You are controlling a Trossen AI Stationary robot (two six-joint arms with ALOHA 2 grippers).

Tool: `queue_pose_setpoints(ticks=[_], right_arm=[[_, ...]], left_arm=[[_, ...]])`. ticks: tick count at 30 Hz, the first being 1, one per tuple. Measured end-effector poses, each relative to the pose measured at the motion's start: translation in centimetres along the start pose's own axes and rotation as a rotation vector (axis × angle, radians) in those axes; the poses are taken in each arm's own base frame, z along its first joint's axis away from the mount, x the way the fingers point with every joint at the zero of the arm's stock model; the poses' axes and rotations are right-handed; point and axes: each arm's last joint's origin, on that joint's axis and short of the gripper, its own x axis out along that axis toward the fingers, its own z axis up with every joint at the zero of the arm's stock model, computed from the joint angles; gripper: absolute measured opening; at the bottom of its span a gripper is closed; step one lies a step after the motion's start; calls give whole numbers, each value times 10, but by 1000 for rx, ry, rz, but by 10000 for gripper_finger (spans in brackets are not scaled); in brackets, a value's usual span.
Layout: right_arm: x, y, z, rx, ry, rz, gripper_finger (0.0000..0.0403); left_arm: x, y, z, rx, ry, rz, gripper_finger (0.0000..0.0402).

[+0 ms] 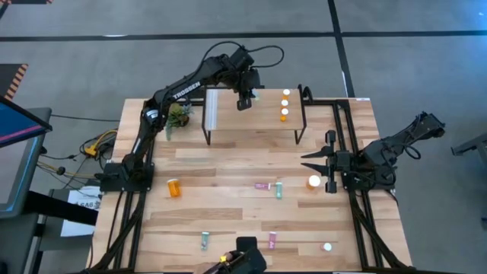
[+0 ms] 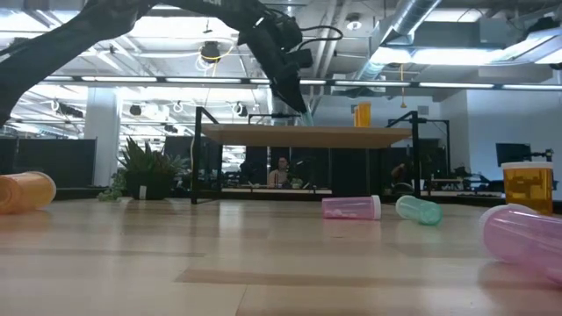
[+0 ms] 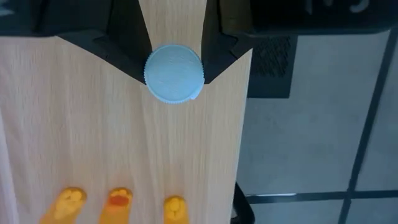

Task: Pick and place medicine bottles onto shelf by color
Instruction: Put the top left blue pill bottle on the shelf

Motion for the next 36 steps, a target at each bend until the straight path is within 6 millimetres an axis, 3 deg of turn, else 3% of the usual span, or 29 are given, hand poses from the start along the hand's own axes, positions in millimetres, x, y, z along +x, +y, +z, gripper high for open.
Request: queue_pose_setpoints(ticks=[12, 36], right_arm=[[0, 0, 0, 1, 0, -1, 107], [0, 0, 0, 3, 0, 0, 107]], left_arm=[[3, 0, -8, -6, 50, -31, 119], [3, 2, -5, -8, 15, -14, 123]])
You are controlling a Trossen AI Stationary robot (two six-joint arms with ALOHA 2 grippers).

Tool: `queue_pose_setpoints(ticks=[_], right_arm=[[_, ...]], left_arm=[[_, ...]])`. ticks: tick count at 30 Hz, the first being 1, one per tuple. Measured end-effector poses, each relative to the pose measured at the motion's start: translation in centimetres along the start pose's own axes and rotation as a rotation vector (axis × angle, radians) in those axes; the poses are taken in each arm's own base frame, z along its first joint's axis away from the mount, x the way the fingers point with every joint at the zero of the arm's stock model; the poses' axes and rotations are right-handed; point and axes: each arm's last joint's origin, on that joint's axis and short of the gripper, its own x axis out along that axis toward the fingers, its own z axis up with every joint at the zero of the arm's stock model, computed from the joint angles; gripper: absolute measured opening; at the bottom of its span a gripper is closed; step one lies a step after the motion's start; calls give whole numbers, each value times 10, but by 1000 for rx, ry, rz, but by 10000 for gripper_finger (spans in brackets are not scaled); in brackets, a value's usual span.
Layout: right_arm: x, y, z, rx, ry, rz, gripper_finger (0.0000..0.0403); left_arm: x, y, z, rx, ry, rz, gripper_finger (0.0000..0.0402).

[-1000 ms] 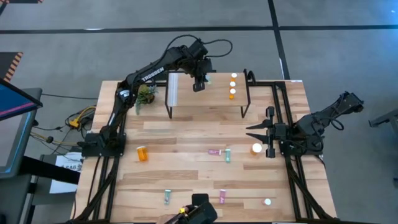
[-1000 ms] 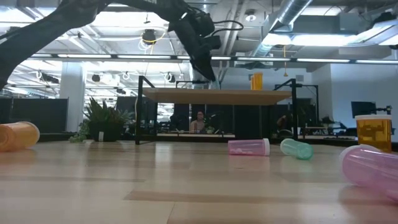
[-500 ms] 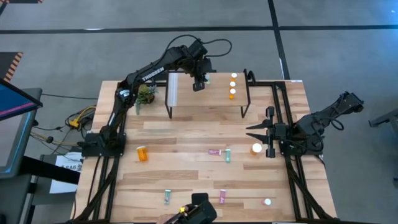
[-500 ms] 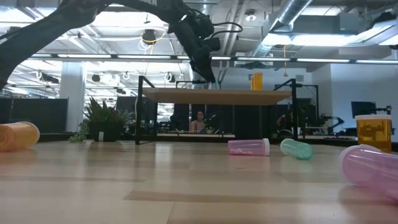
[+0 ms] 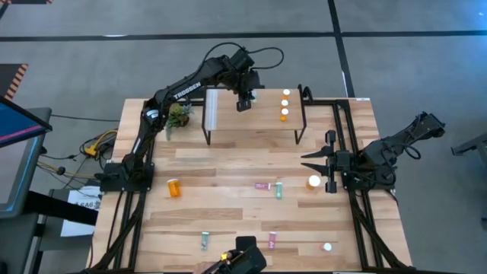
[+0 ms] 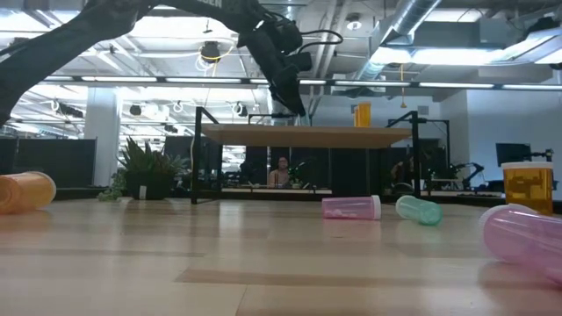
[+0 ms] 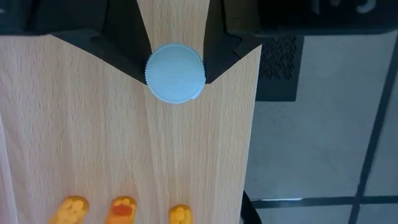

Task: Pick and place medicine bottles onto shelf by color
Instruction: Put the top left blue pill bottle on the shelf, then put the top blue pill bottle on the shelf aligned with the other blue pill bottle

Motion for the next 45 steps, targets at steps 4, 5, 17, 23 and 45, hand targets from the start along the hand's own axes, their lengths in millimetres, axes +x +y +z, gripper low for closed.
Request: queue_pose_setpoints(ticks=[4, 5, 17, 23, 45], right_arm=[[0, 0, 0, 0, 0, 0, 107], [0, 0, 0, 0, 0, 0, 107], [0, 0, 0, 0, 0, 0, 107], [0, 0, 0, 0, 0, 0, 107], [0, 1, -3, -1, 32, 7, 107]], left_arm=[[0, 0, 0, -3, 0, -1, 123], [0, 0, 0, -4, 0, -1, 123], [18, 1, -9, -18, 9, -9, 124], [21, 1, -9, -16, -3, -2, 124], [19, -1, -13, -35, 55, -8, 188]])
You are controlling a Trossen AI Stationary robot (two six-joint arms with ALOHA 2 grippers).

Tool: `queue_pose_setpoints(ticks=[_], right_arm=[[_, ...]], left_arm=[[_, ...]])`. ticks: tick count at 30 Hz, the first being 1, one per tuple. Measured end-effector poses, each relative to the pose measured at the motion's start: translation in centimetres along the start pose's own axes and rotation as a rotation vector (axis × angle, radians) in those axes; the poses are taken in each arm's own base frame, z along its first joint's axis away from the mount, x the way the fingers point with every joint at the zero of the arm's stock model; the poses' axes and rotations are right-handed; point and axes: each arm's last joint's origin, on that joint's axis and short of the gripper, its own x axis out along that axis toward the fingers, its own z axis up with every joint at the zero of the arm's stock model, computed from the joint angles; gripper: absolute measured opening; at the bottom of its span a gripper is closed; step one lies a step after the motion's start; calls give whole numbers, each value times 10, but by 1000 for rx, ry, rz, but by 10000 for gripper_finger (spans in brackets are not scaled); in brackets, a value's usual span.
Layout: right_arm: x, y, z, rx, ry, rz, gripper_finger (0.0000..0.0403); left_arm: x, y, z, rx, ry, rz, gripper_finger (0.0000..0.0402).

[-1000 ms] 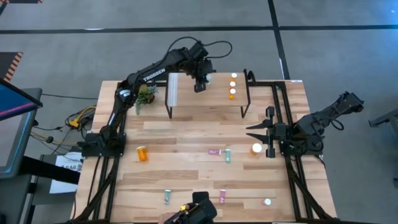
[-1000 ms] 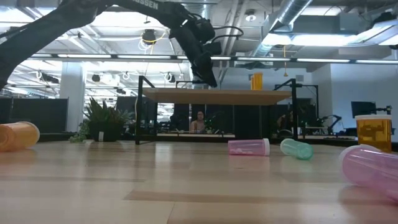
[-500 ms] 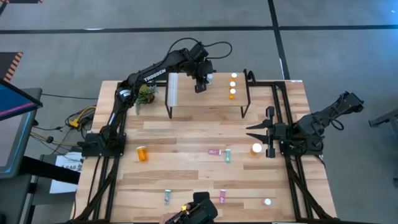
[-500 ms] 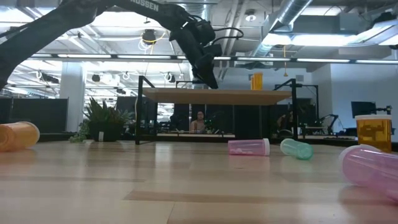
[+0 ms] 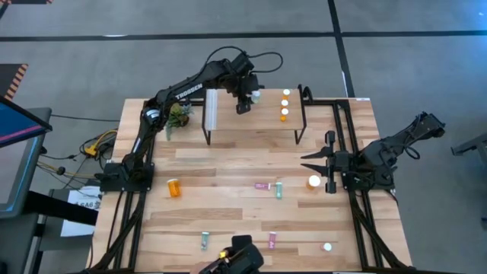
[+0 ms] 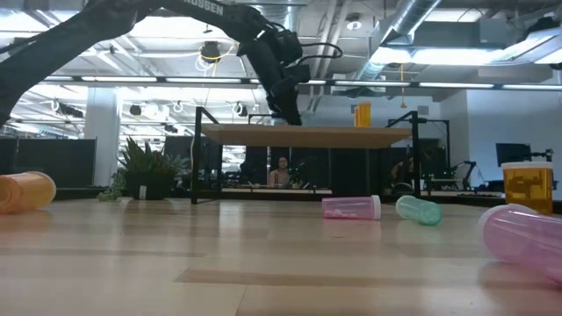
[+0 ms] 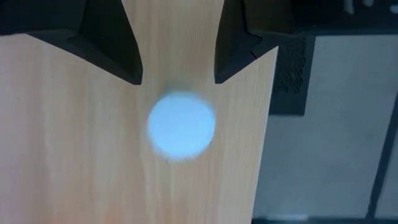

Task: Pick and place medicine bottles onto shelf by color
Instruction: Put the top blue pill bottle on the shelf aligned with the other blue pill bottle

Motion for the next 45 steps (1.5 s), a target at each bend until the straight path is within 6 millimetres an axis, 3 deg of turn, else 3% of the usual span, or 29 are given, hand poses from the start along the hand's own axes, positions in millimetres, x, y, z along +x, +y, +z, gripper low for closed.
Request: queue_pose_setpoints(ticks=[11, 19, 25, 32, 37, 41, 45], right_arm=[[0, 0, -3, 18, 30, -22, 107], [0, 0, -8, 64, 78, -41, 107], [2, 2, -14, 108, 132, -74, 107], [11, 9, -25, 164, 214, -123, 107], [16, 17, -32, 218, 264, -117, 107], [17, 29, -35, 263, 284, -97, 107], [17, 42, -39, 307, 286, -151, 107]], left_arm=[[-13, -4, -7, -8, 84, -1, 181], [-63, -10, -2, -28, 31, 56, 167], [-99, -22, 5, -15, -90, -14, 166], [-107, -42, 16, 56, -135, -29, 166], [-102, -53, 16, 87, -116, -67, 163], [-97, -56, 10, 102, -117, -63, 142], [-114, -63, -2, 92, -216, -29, 111]])
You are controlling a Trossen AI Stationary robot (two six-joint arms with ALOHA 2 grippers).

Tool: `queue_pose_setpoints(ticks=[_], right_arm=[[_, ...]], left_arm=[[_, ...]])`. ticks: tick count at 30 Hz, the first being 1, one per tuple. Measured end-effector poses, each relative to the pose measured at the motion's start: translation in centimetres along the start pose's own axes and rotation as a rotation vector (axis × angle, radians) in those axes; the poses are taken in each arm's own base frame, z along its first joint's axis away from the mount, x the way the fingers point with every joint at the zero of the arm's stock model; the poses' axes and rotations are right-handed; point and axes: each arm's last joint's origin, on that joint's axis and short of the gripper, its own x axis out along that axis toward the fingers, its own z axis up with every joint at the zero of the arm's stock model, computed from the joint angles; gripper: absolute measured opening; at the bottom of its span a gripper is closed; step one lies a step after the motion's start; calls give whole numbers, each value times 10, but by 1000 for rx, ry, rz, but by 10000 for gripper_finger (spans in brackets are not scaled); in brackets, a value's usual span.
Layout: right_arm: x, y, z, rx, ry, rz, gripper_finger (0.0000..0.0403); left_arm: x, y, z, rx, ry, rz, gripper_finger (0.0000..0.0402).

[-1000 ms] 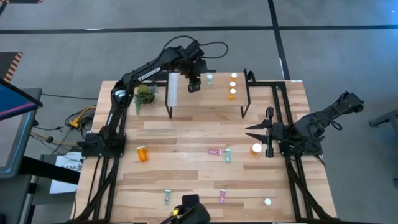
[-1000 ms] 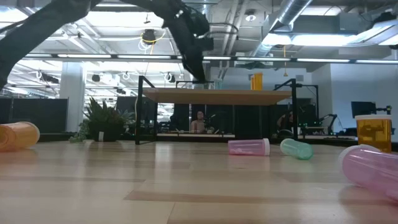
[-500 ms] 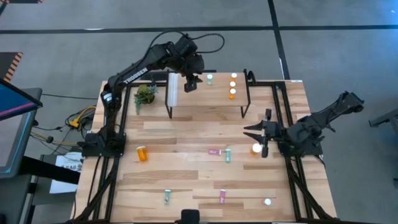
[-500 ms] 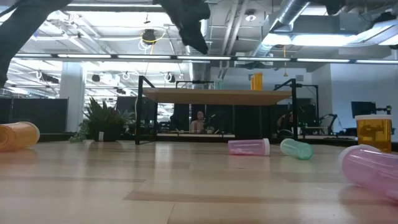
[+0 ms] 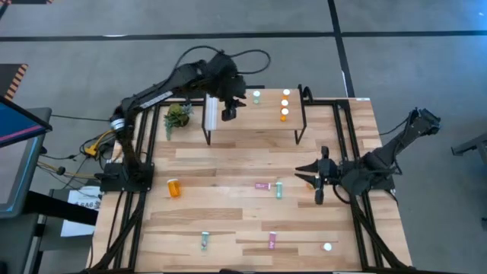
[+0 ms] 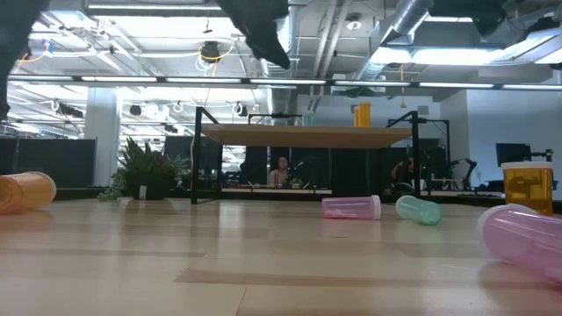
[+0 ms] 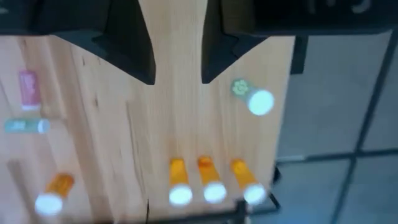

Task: Pick and place medicine bottles onto shelf by color
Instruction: Put the top blue pill bottle on the shelf aligned with the other blue pill bottle

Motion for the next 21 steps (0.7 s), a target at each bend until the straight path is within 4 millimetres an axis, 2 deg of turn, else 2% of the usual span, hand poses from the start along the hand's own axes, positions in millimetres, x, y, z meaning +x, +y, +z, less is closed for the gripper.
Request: queue_pose_setpoints(ticks=[4, 9, 15, 18, 21], right_arm=[[8, 12, -12, 44, 41, -14, 107], [24, 22, -26, 120, 91, -55, 107], [45, 27, -38, 234, 122, -118, 107], [57, 29, -48, 232, 187, -120, 107], [67, 24, -51, 355, 260, -111, 107]], left_arm=[[-25, -27, -16, 0, -107, 26, 85], [-53, -71, -50, -1, -395, 82, 68], [-53, -115, -107, -41, -754, 109, 67], [-49, -127, -127, -38, -883, 117, 67], [-48, -131, -137, -44, -973, 138, 67]])
